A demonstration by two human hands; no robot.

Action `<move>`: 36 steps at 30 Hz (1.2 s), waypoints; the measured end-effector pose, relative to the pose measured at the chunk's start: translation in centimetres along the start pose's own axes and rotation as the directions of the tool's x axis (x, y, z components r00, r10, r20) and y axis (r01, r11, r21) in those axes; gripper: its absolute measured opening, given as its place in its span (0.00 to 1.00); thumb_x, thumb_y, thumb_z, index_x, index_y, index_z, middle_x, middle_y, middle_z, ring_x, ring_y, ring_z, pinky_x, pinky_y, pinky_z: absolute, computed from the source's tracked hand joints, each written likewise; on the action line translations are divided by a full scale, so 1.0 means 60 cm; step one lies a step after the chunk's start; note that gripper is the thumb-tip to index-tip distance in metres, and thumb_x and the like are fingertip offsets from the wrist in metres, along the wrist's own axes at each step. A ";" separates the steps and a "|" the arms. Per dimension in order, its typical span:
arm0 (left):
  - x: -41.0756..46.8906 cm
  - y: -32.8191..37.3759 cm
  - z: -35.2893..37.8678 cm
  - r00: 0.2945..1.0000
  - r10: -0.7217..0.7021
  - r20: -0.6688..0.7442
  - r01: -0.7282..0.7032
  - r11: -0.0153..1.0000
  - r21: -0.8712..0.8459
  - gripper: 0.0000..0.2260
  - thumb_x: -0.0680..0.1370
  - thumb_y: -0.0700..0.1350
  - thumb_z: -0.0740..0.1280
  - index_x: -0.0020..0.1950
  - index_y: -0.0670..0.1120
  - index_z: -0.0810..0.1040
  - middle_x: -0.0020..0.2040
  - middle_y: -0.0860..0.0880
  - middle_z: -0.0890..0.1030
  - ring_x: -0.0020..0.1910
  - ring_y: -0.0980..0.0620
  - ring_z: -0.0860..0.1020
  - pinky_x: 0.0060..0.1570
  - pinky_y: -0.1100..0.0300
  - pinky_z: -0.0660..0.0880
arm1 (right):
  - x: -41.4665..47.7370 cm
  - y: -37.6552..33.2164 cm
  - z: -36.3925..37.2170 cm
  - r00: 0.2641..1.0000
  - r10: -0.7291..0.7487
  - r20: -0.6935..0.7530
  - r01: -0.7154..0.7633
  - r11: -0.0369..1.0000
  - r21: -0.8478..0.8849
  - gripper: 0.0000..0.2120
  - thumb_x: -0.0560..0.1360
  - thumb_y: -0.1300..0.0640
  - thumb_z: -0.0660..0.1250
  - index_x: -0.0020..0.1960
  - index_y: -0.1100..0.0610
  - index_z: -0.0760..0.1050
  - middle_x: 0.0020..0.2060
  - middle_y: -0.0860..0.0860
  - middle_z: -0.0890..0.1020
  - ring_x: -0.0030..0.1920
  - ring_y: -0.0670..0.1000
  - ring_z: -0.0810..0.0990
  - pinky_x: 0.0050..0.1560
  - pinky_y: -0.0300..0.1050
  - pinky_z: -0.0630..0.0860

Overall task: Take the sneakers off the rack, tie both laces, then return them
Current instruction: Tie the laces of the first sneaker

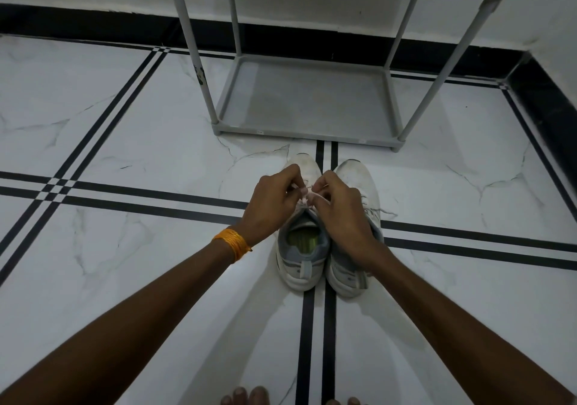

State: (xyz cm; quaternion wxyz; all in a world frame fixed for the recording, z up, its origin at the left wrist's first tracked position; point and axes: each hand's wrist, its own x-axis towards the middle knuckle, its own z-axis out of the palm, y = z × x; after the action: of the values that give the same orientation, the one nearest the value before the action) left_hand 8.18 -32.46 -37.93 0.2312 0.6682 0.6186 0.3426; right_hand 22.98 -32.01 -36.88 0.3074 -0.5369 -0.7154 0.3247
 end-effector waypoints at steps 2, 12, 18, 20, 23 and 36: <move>0.004 -0.003 -0.003 0.992 -0.122 0.028 0.124 0.989 -0.079 0.05 0.77 0.43 0.69 0.45 0.44 0.75 0.45 0.44 0.83 0.42 0.48 0.81 0.43 0.61 0.77 | 0.003 -0.001 0.001 0.999 -0.038 0.027 0.040 0.998 -0.047 0.03 0.78 0.59 0.66 0.50 0.56 0.72 0.41 0.52 0.82 0.42 0.50 0.81 0.41 0.44 0.80; 0.008 0.004 -0.002 0.933 -0.348 0.096 0.361 0.885 -0.294 0.05 0.76 0.45 0.72 0.45 0.46 0.77 0.52 0.44 0.84 0.53 0.45 0.82 0.56 0.51 0.80 | -0.001 -0.002 0.004 0.975 -0.222 -0.032 0.171 0.829 -0.533 0.13 0.71 0.44 0.70 0.45 0.53 0.78 0.45 0.51 0.80 0.48 0.53 0.75 0.51 0.50 0.68; 0.005 0.010 -0.017 0.945 -0.323 0.058 0.326 0.903 -0.281 0.06 0.75 0.46 0.72 0.45 0.44 0.78 0.45 0.43 0.86 0.43 0.50 0.84 0.47 0.57 0.81 | 0.011 -0.006 -0.004 0.974 -0.213 0.071 0.223 0.871 -0.438 0.07 0.77 0.54 0.65 0.46 0.57 0.78 0.43 0.54 0.81 0.46 0.54 0.75 0.49 0.54 0.73; 0.003 0.013 -0.015 0.951 -0.305 0.045 0.305 0.908 -0.289 0.07 0.76 0.46 0.71 0.45 0.43 0.78 0.44 0.43 0.86 0.42 0.50 0.85 0.45 0.59 0.80 | 0.012 -0.004 -0.013 0.982 -0.173 0.081 0.191 0.906 -0.377 0.09 0.78 0.55 0.63 0.43 0.58 0.78 0.40 0.53 0.80 0.42 0.53 0.74 0.45 0.50 0.72; 0.005 0.003 -0.017 0.945 -0.325 -0.029 0.303 0.906 -0.294 0.07 0.76 0.45 0.71 0.45 0.42 0.78 0.45 0.43 0.85 0.42 0.50 0.85 0.44 0.60 0.81 | 0.013 0.004 -0.037 0.985 -0.119 0.128 0.154 0.935 -0.319 0.11 0.78 0.55 0.64 0.38 0.55 0.74 0.35 0.49 0.77 0.38 0.49 0.71 0.41 0.41 0.64; 0.011 -0.073 -0.005 0.897 -0.424 -0.123 0.401 0.900 -0.171 0.09 0.74 0.42 0.73 0.37 0.47 0.76 0.37 0.43 0.85 0.35 0.48 0.85 0.42 0.47 0.84 | -0.033 0.049 -0.061 0.977 -0.108 0.186 0.186 0.856 -0.482 0.11 0.76 0.58 0.65 0.35 0.59 0.77 0.33 0.56 0.81 0.34 0.52 0.71 0.37 0.42 0.60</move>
State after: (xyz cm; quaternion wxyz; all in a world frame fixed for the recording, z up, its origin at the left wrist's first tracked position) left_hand 5.02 -31.29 -40.82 0.2961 0.4743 0.7367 0.3803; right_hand 28.01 -32.79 -37.21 0.1275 -0.5152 -0.8350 0.1456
